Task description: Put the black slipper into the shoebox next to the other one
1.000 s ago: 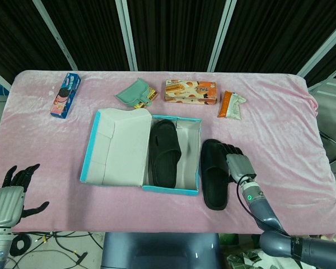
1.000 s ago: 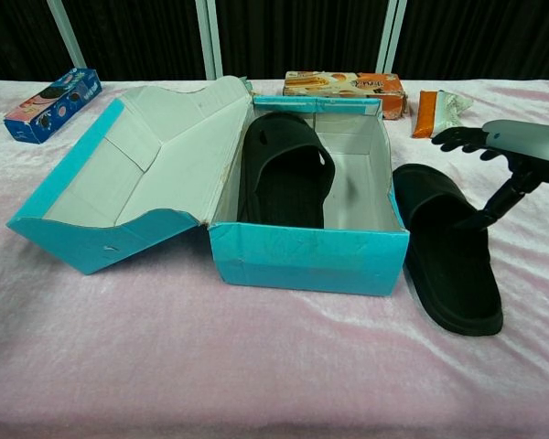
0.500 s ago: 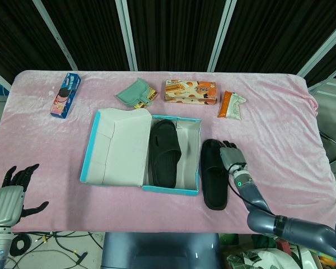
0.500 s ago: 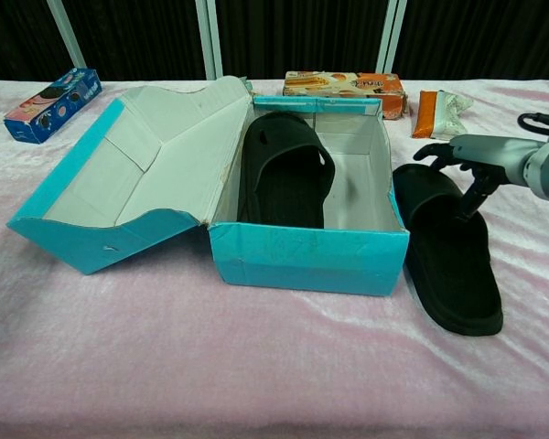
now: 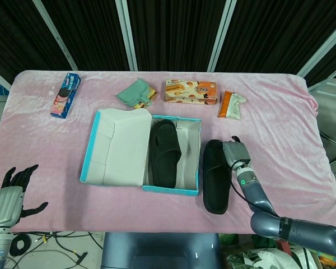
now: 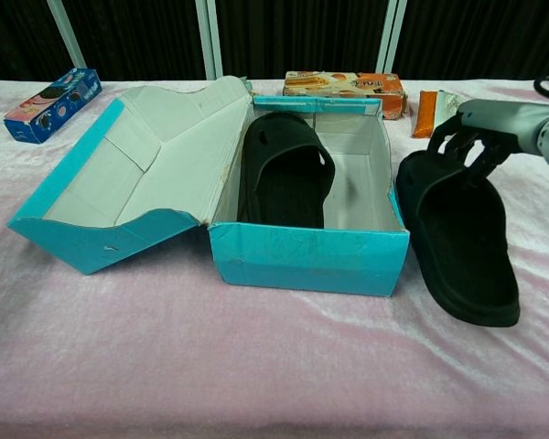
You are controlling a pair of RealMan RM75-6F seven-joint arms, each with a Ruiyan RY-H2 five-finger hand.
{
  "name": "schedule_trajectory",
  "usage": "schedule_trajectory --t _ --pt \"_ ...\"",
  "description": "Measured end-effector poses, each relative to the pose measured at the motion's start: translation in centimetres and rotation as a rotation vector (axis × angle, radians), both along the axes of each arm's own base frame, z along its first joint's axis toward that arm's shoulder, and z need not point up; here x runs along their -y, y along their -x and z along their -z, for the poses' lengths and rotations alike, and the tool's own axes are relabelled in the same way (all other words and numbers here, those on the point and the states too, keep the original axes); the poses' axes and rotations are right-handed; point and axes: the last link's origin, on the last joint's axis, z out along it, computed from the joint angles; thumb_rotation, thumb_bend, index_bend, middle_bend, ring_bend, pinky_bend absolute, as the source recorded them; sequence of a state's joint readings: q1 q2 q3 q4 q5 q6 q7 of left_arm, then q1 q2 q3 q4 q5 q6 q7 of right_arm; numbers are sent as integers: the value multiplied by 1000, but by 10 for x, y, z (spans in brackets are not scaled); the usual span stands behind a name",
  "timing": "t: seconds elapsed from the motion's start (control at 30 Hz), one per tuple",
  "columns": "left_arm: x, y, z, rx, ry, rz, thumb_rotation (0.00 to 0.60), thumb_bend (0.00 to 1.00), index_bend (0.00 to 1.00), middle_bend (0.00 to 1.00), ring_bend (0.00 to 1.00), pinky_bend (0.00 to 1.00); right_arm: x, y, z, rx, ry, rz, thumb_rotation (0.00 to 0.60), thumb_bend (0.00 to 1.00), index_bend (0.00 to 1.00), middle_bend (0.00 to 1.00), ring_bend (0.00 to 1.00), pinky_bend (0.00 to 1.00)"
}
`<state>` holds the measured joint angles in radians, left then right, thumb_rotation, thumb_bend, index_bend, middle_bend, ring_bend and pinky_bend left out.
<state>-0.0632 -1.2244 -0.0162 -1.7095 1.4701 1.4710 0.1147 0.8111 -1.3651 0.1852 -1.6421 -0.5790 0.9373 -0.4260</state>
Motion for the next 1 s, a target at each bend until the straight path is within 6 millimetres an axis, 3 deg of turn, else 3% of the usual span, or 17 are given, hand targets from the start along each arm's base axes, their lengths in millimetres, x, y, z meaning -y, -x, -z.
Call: schedule_trajectory --t 0.37,0.5,0.73,1.0 --pt "-3 -3 0 -4 1 11 600 0 100 162 156 0 -6 -1 -71 78 168 -9 600 181 567 552 325 97" --pt "-3 -5 0 -6 1 11 600 0 100 162 156 0 -5 -7 -85 149 195 -18 600 182 567 551 314 98" --pt "-5 -7 0 -11 5 12 600 0 100 162 155 0 -5 -28 -86 392 180 -24 600 181 567 554 305 99" --pt "-4 -5 0 -13 8 -1 600 0 100 162 155 0 3 -71 -55 771 116 -25 600 181 574 554 286 99"
